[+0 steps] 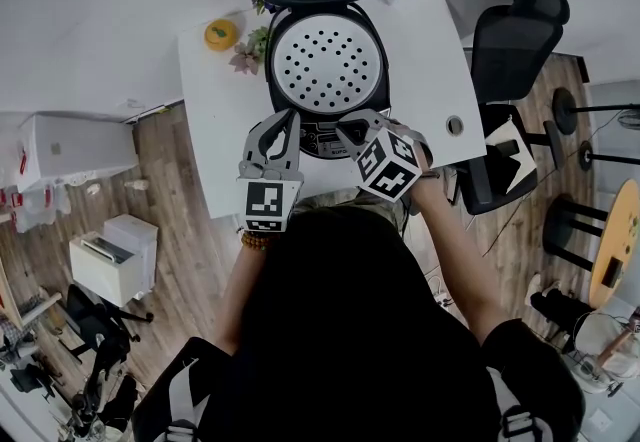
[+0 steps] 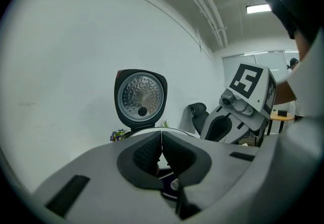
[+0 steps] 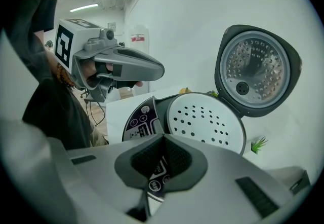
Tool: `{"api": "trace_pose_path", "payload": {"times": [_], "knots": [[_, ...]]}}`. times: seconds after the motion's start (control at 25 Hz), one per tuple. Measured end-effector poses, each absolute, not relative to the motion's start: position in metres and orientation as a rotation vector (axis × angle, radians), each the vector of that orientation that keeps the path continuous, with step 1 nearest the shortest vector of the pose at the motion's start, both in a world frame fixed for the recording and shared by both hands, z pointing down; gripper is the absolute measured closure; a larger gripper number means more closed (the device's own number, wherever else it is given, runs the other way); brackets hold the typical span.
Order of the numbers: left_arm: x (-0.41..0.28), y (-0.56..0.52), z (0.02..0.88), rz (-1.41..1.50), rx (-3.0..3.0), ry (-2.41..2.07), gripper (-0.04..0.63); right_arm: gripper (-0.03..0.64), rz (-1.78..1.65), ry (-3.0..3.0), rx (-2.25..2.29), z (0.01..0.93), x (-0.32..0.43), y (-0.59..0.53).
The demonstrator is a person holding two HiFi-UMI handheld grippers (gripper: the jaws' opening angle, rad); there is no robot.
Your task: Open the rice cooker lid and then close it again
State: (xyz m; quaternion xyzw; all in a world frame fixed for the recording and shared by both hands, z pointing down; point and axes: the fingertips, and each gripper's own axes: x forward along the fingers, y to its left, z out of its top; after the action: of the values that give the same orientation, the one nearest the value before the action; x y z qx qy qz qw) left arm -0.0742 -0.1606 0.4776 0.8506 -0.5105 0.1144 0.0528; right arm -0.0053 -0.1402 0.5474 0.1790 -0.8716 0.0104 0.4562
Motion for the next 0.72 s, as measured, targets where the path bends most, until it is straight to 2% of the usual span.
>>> {"api": "trace_pose_path", "payload": {"times": [0.44, 0.72], "knots": [[-0.078, -0.16, 0.475, 0.317, 2.57, -1.556, 0.572, 0.588, 0.16, -2.367, 0.472, 0.536, 0.001, -0.143], [-0.087, -0.161, 0.474, 0.274, 2.547, -1.565, 0.572, 0.586, 0.285, -2.734, 0.902, 0.477, 0.041, -0.158]]}}
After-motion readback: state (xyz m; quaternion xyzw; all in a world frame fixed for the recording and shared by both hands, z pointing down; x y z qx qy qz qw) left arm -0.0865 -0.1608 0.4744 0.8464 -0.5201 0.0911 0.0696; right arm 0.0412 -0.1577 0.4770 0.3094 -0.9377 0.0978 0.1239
